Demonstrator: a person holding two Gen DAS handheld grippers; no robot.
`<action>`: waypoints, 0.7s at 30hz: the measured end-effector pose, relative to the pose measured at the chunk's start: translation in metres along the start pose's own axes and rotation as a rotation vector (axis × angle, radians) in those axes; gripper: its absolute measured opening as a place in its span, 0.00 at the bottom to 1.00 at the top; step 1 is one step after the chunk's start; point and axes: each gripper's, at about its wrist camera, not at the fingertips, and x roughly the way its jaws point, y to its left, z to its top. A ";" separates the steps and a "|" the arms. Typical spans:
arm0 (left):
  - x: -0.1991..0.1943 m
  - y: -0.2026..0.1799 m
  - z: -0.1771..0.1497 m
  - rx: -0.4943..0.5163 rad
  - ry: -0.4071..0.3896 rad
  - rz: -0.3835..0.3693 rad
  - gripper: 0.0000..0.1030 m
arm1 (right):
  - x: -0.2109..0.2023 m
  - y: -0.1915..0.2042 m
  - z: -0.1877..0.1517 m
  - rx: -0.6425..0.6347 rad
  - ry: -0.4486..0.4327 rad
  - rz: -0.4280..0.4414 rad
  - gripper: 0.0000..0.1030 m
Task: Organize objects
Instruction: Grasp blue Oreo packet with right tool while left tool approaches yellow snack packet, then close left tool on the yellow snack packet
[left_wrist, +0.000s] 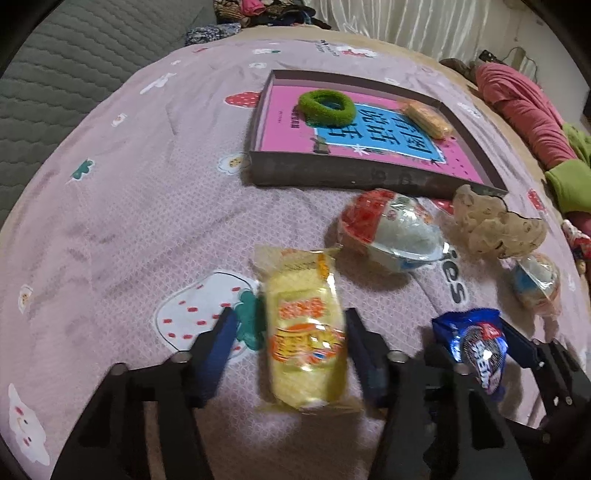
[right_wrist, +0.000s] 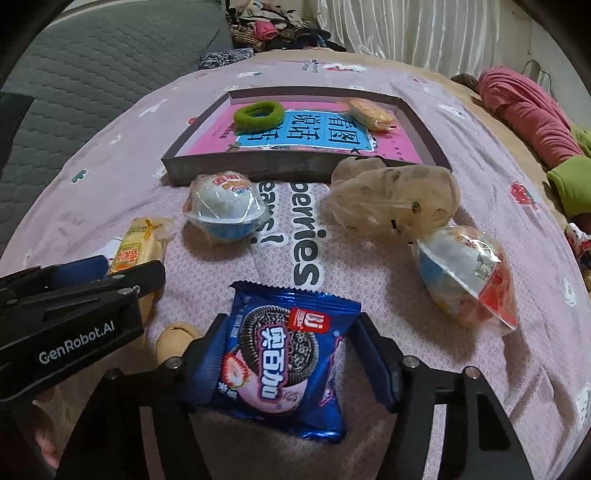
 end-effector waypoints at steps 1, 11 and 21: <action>0.000 -0.001 0.000 0.004 0.001 -0.002 0.48 | -0.001 0.000 0.000 -0.001 -0.004 0.005 0.59; -0.006 0.000 -0.005 -0.010 -0.029 -0.017 0.40 | -0.010 -0.009 -0.008 0.009 -0.053 0.050 0.51; -0.020 0.002 -0.010 -0.004 -0.093 -0.013 0.40 | -0.023 -0.025 -0.013 0.054 -0.089 0.074 0.51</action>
